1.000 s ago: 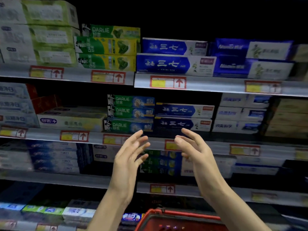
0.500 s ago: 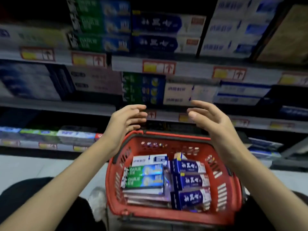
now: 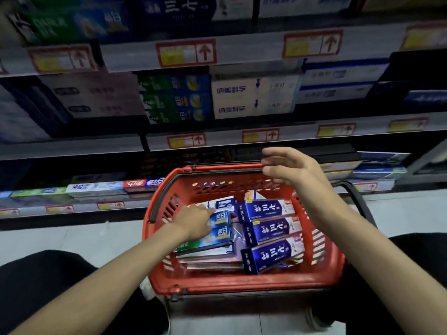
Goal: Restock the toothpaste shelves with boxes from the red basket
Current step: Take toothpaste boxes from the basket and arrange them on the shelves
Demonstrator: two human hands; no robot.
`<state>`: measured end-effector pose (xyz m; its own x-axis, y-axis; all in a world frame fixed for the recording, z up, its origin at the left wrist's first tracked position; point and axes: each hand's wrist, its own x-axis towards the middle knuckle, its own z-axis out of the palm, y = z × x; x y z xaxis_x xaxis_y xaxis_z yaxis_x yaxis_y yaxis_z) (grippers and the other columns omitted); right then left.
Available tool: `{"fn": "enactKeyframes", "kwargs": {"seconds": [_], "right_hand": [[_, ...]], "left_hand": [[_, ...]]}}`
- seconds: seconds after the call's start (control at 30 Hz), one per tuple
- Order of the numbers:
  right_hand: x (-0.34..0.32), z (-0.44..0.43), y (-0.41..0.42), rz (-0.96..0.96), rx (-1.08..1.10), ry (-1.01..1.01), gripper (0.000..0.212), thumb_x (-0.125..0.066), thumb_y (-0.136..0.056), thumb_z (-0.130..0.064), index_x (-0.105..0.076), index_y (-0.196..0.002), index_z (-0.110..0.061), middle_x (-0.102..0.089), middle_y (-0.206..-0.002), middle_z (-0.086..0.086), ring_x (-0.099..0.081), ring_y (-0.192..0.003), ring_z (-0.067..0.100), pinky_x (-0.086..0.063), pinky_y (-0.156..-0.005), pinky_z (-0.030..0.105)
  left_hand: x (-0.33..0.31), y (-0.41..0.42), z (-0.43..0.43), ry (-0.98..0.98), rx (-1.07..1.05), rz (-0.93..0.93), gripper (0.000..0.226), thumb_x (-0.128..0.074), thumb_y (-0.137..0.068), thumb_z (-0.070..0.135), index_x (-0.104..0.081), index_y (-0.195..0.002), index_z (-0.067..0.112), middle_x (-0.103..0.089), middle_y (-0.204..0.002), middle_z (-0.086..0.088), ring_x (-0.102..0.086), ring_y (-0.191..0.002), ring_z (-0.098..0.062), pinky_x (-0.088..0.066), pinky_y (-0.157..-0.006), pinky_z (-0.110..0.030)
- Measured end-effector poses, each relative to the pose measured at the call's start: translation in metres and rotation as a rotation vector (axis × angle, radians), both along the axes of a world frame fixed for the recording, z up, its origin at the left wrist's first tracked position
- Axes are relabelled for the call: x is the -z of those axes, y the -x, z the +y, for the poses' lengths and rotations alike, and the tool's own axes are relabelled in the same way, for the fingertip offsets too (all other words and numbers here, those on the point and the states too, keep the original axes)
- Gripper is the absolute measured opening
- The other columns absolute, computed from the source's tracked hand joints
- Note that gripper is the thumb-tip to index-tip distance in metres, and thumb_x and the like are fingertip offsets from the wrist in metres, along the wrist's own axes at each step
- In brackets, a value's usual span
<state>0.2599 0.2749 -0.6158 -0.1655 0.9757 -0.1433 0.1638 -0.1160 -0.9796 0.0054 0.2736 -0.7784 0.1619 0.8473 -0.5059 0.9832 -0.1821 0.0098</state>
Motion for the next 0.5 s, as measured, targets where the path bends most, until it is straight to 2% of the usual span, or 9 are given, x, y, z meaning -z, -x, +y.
{"fn": "enactKeyframes", "kwargs": {"seconds": [0.23, 0.37, 0.43, 0.5], "right_hand": [[-0.002, 0.004, -0.012, 0.026, 0.039, -0.007, 0.032, -0.072, -0.089, -0.013, -0.072, -0.118, -0.026, -0.075, -0.112, -0.005, -0.069, -0.103, 0.002, -0.049, -0.083, 0.021], [-0.005, 0.005, -0.019, 0.018, 0.067, -0.024, 0.031, -0.070, -0.090, -0.015, -0.071, -0.118, -0.028, -0.075, -0.112, -0.008, -0.068, -0.105, 0.001, -0.050, -0.087, 0.025], [-0.005, 0.003, -0.021, 0.016, 0.070, -0.026, 0.031, -0.070, -0.091, -0.015, -0.071, -0.118, -0.029, -0.075, -0.112, -0.008, -0.068, -0.106, 0.003, -0.050, -0.088, 0.027], [-0.005, 0.001, -0.022, 0.015, 0.063, -0.025, 0.030, -0.070, -0.091, -0.014, -0.072, -0.118, -0.030, -0.075, -0.112, -0.008, -0.068, -0.105, 0.002, -0.049, -0.087, 0.026]], "left_hand": [[0.020, 0.008, 0.010, 0.040, 0.079, 0.061, 0.055, -0.053, -0.101, 0.020, -0.039, -0.153, 0.022, -0.061, -0.142, -0.006, -0.058, -0.128, -0.028, -0.047, -0.096, -0.040], [0.019, 0.016, 0.016, 0.126, 0.023, -0.035, 0.052, -0.067, -0.091, 0.033, -0.052, -0.141, 0.028, -0.065, -0.130, 0.004, -0.060, -0.124, -0.024, -0.052, -0.095, -0.038], [0.019, 0.018, 0.016, 0.141, 0.020, -0.025, 0.067, -0.075, -0.083, 0.034, -0.049, -0.145, 0.026, -0.062, -0.134, 0.003, -0.059, -0.125, -0.023, -0.051, -0.098, -0.038], [0.019, 0.016, 0.014, 0.088, 0.098, 0.057, 0.055, -0.070, -0.087, 0.031, -0.052, -0.138, 0.023, -0.063, -0.132, 0.001, -0.060, -0.123, -0.024, -0.049, -0.098, -0.038]]}}
